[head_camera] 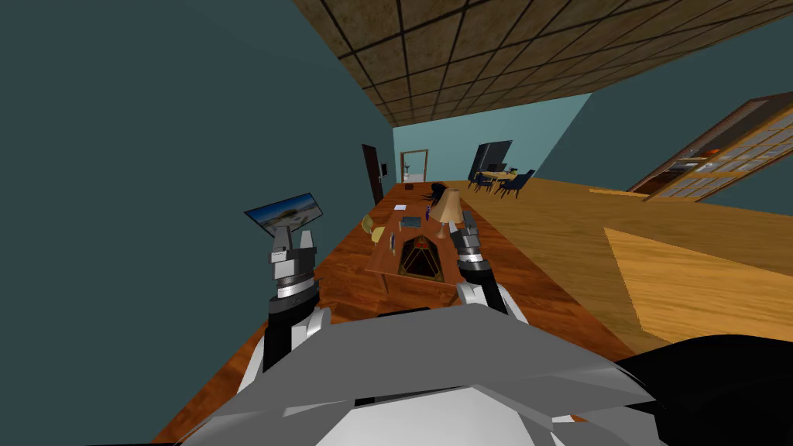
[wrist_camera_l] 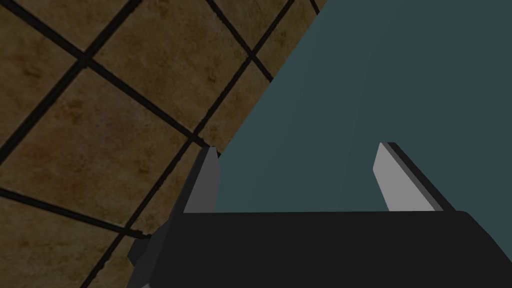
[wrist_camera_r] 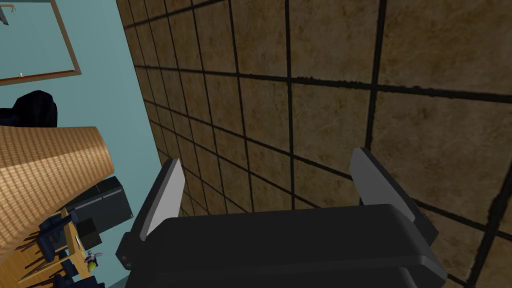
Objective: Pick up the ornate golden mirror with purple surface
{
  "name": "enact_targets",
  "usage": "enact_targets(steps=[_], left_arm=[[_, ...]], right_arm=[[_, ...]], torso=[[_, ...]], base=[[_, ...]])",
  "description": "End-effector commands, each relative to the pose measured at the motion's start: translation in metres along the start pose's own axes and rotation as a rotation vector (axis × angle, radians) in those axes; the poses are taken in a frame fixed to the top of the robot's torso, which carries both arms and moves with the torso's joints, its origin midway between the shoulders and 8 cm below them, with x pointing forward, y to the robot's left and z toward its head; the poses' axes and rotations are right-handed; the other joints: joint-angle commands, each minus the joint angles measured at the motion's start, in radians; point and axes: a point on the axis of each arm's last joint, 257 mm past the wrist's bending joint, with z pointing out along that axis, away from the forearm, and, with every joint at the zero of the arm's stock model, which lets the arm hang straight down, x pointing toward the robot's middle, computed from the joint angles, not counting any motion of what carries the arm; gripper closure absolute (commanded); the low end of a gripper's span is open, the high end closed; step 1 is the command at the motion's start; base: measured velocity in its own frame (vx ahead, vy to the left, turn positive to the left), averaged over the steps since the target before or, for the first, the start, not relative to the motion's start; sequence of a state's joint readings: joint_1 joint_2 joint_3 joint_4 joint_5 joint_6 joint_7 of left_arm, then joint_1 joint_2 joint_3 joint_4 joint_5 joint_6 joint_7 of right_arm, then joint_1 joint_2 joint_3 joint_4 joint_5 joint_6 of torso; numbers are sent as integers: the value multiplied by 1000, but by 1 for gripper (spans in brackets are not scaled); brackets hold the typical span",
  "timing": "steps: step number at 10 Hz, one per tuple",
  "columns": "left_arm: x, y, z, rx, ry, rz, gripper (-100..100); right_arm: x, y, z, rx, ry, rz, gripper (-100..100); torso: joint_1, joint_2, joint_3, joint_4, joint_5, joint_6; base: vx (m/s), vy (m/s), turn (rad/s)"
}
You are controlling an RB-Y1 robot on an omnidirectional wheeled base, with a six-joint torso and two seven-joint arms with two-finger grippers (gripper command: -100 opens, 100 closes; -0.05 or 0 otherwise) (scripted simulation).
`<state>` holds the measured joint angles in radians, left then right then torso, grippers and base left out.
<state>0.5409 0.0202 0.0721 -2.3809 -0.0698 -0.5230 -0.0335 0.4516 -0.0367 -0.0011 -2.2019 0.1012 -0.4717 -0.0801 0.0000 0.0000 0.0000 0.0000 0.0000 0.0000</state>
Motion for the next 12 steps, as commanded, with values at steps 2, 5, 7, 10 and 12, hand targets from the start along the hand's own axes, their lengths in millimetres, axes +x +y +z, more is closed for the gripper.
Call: enact_targets(steps=[2,5,7,10,12], left_arm=[[0,0,0,0,0,0,0],[0,0,0,0,0,0,0],[0,0,0,0,0,0,0],[0,0,0,0,0,0,0],[0,0,0,0,0,0,0]], right_arm=[[6,-15,0,42,37,-4,-100],[15,-40,-2,113,87,-10,-100],[22,-62,-6,175,128,-18,-100],[28,-87,-12,248,174,-31,-100],[34,-114,-22,330,223,-51,-100]], torso=[[2,-1,0,0,0,0],[5,-1,0,0,1,0],[5,0,0,0,1,0],[7,0,0,0,2,0],[4,1,0,0,1,0]], base=[[9,44,77],[5,77,91],[-1,86,104],[5,90,93],[-7,65,110]])
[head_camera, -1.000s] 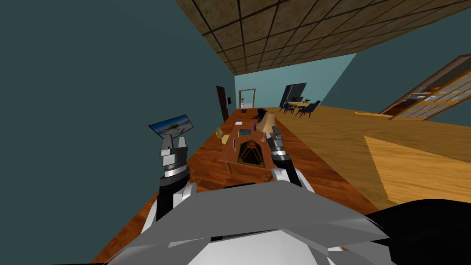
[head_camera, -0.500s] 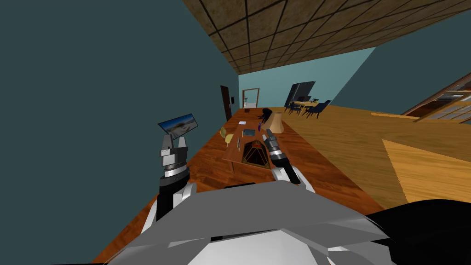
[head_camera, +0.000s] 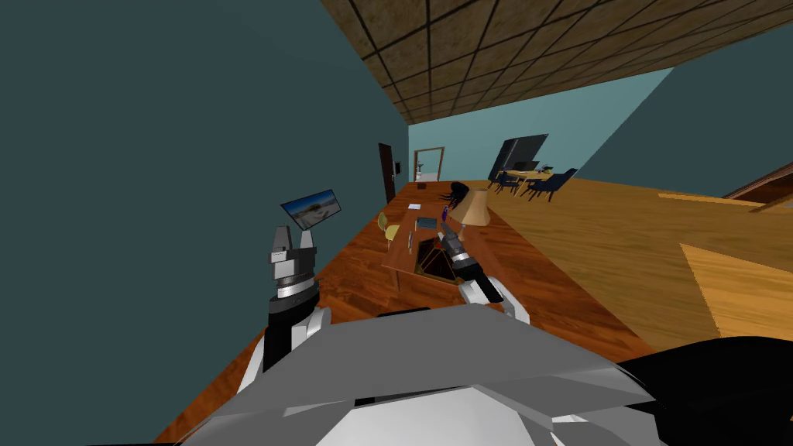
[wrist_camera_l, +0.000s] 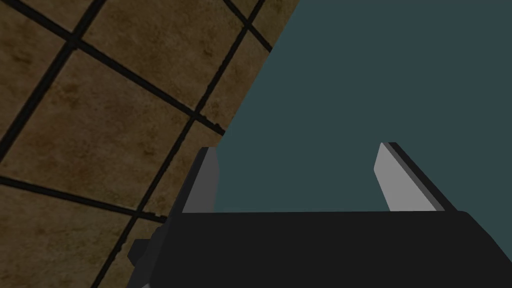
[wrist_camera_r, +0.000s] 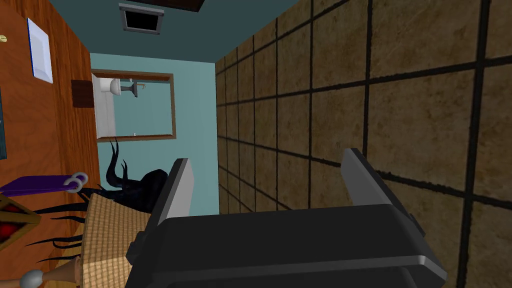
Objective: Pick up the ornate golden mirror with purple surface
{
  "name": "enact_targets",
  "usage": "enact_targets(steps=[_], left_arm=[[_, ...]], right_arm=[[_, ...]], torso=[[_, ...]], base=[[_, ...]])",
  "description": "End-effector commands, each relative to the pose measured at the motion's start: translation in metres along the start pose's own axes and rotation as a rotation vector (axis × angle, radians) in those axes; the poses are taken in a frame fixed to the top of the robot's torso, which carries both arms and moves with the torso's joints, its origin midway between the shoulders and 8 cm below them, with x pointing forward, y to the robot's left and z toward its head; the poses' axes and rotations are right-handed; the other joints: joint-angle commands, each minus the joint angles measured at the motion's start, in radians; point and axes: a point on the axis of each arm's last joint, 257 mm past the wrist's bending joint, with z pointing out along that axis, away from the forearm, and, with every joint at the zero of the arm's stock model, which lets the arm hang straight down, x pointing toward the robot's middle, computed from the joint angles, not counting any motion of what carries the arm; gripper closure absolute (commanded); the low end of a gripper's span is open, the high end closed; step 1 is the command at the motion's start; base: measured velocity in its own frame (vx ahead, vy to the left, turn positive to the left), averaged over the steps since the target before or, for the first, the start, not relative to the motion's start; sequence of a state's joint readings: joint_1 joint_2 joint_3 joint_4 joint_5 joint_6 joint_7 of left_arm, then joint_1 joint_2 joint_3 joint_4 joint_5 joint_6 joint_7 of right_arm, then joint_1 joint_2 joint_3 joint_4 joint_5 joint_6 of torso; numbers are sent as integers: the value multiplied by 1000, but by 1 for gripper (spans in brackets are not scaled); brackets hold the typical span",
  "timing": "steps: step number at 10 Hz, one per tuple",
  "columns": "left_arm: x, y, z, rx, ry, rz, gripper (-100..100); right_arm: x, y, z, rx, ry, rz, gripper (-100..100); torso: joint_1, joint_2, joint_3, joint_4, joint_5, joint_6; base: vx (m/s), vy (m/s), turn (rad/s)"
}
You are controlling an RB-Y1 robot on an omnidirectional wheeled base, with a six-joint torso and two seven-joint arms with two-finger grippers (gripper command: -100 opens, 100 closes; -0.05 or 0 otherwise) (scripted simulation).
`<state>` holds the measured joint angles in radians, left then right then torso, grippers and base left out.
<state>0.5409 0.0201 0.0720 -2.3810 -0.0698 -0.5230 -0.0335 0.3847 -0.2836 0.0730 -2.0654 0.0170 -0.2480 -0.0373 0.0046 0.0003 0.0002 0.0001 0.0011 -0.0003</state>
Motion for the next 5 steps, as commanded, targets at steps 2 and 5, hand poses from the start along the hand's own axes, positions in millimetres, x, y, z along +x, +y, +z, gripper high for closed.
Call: enact_targets(steps=[2,5], left_arm=[[0,0,0,0,0,0,0],[0,0,0,0,0,0,0]], right_arm=[[6,-24,-1,74,39,-19,-100],[11,-56,-6,170,90,-49,-100]], torso=[[2,0,0,0,0,0],[1,0,0,0,0,0]], base=[[-5,92,80],[-2,83,95]])
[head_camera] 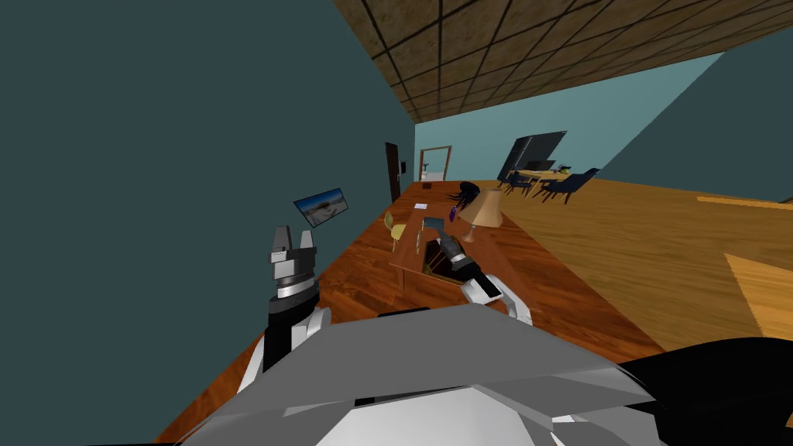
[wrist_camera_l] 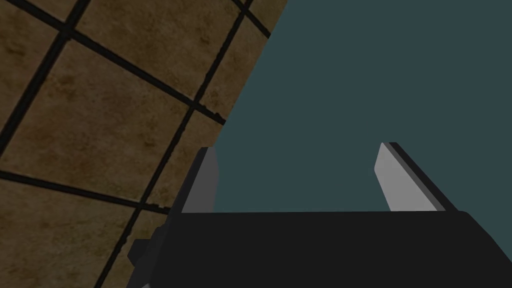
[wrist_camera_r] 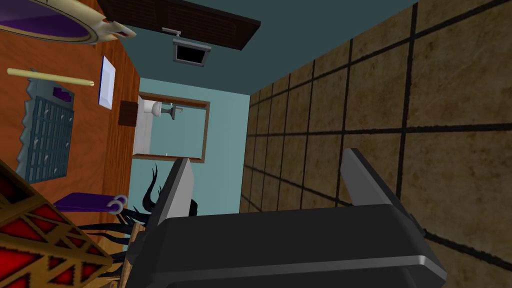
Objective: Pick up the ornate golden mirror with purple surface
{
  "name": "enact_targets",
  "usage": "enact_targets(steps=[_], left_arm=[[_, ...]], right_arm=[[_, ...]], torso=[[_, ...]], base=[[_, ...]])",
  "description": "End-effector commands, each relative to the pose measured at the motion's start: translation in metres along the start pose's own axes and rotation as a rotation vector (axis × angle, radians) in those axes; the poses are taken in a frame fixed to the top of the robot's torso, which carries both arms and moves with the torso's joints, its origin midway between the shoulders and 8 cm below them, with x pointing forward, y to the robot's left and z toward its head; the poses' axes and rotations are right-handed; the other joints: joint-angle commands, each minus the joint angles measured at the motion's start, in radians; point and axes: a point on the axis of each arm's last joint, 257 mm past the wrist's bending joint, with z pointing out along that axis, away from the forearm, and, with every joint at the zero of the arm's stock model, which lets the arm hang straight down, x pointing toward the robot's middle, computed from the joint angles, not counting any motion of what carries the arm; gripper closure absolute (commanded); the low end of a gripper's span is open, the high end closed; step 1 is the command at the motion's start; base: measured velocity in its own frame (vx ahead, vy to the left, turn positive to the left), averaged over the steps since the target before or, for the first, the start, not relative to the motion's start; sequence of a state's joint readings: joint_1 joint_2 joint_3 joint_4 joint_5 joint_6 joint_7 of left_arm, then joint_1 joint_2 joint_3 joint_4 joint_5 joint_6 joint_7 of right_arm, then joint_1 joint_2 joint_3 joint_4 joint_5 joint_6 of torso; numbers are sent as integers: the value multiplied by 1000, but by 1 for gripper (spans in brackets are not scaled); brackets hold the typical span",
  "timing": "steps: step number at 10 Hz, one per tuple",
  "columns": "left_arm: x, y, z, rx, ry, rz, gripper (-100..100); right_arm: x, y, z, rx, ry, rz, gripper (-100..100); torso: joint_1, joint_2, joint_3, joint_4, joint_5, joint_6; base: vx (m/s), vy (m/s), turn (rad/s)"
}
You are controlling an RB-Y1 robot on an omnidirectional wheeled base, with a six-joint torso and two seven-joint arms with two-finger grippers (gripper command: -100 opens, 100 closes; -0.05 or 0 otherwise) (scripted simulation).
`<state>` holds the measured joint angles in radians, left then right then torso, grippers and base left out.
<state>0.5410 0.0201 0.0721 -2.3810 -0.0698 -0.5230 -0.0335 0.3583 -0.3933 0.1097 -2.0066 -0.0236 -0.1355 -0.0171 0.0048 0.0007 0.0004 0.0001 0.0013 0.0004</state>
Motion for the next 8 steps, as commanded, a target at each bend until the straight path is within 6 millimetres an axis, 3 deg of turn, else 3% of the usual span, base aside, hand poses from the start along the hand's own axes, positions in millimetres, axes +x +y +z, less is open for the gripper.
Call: enact_targets(steps=[1,2,3,6,7,8], left_arm=[[0,0,0,0,0,0,0],[0,0,0,0,0,0,0],[0,0,0,0,0,0,0],[0,0,0,0,0,0,0],[0,0,0,0,0,0,0],[0,0,0,0,0,0,0]], right_arm=[[4,-21,-1,63,29,-21,-100],[5,-38,-3,113,54,-41,-100],[5,-39,-3,116,54,-42,-100],[2,-94,-13,277,120,-113,-100],[2,-96,-13,284,120,-115,-100],[-2,-115,-19,343,140,-144,-100]], torso=[[0,0,0,0,0,0],[0,0,0,0,0,0],[2,0,0,0,0,0],[1,0,0,0,0,0],[3,0,0,0,1,0],[1,0,0,0,0,0]], base=[[-10,74,97],[-8,109,155],[4,82,43],[6,101,145],[6,92,41],[8,96,101]])
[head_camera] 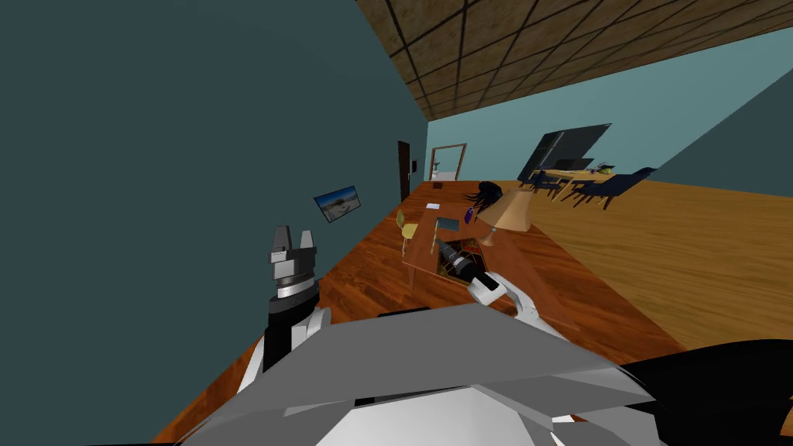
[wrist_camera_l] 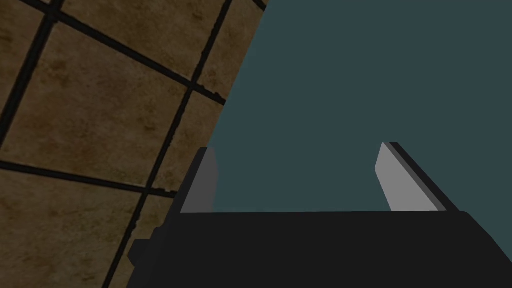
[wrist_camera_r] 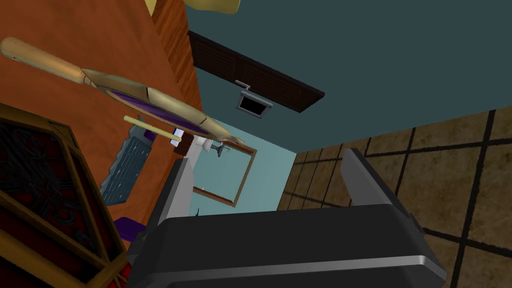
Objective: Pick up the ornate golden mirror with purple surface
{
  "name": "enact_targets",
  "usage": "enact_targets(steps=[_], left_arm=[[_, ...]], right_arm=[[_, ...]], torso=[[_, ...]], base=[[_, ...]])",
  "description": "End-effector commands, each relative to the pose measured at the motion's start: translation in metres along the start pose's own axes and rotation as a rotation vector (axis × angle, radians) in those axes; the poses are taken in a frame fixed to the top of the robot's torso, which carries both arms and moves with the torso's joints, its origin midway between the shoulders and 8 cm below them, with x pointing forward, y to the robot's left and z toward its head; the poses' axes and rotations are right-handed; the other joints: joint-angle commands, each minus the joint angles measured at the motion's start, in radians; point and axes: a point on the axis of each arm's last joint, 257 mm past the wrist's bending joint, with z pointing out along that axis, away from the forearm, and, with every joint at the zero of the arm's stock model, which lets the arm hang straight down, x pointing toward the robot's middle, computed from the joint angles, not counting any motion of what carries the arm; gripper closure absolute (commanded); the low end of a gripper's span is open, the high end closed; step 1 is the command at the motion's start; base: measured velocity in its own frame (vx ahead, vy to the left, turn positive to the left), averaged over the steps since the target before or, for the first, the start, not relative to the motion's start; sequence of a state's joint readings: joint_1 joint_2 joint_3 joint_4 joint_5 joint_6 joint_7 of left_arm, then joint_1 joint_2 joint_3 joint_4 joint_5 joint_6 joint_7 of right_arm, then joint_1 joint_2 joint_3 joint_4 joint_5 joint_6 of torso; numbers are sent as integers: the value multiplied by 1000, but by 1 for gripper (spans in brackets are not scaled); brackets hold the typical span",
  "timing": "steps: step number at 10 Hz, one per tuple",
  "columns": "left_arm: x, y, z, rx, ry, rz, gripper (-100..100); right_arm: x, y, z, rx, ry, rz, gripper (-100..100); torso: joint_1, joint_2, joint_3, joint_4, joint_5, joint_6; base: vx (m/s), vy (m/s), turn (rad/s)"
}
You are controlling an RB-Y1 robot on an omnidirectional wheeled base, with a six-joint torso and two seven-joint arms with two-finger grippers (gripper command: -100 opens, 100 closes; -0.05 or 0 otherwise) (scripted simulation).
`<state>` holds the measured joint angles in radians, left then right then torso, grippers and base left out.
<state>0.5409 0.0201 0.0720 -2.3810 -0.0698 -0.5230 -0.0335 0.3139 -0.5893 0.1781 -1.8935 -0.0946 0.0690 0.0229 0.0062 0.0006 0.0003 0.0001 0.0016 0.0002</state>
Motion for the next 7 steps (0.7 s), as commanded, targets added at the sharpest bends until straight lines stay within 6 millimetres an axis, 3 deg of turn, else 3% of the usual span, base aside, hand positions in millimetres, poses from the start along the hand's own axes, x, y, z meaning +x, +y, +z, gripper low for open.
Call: enact_targets(steps=[1,7], left_arm=[[0,0,0,0,0,0,0],[0,0,0,0,0,0,0]], right_arm=[[-3,-32,1,89,25,-40,-100],[-32,-117,-13,347,70,-166,-100]], torso=[[0,0,0,0,0,0],[-1,0,0,0,0,1]], base=[[23,109,182],[26,95,109]])
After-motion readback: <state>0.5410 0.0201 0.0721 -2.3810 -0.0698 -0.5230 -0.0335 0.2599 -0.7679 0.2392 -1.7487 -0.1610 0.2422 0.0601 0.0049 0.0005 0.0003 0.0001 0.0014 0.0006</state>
